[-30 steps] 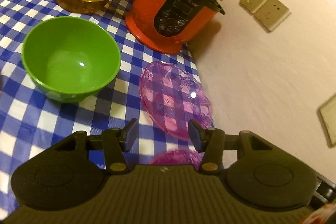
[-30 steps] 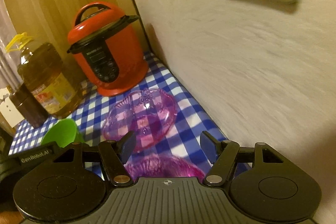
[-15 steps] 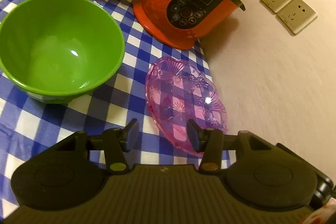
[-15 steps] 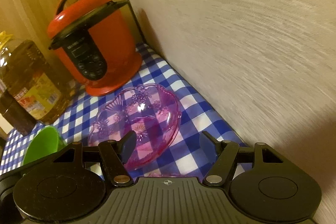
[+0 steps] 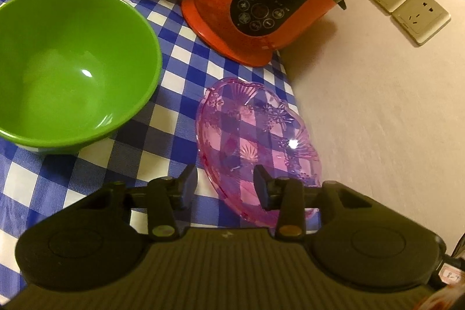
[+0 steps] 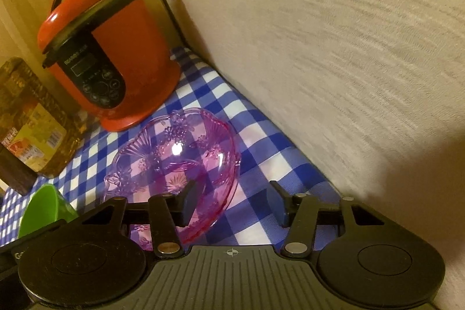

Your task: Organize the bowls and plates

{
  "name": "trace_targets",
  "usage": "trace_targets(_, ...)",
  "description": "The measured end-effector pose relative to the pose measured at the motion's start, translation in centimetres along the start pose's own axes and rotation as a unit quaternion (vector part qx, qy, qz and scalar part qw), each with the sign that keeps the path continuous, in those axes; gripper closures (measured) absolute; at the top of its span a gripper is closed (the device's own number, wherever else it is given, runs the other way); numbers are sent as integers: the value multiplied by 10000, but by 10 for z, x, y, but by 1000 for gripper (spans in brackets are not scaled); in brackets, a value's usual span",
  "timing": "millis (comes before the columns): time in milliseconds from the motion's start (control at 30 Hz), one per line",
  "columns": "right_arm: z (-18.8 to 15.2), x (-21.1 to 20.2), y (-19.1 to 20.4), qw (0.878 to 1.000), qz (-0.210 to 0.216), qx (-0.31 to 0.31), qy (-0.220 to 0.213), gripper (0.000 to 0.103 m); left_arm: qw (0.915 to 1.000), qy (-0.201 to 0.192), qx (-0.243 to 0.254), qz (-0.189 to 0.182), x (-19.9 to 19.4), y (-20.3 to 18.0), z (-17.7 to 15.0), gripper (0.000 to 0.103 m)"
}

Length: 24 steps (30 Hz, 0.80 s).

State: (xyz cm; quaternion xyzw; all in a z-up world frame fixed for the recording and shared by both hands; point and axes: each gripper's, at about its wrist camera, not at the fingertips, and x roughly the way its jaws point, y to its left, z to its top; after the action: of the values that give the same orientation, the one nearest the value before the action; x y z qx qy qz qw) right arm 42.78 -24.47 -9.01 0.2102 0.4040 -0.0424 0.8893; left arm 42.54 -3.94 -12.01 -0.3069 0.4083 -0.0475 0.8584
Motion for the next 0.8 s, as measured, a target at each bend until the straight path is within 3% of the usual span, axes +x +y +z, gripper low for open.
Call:
trace_targets(400, 1, 18, 5, 9998, -57, -36, 164, 54, 9999, 83, 113, 43, 14, -1, 0, 79)
trace_targets(800, 0, 25, 3, 9994, 66, 104, 311, 73, 9999, 105, 52, 80, 16, 2, 0, 89)
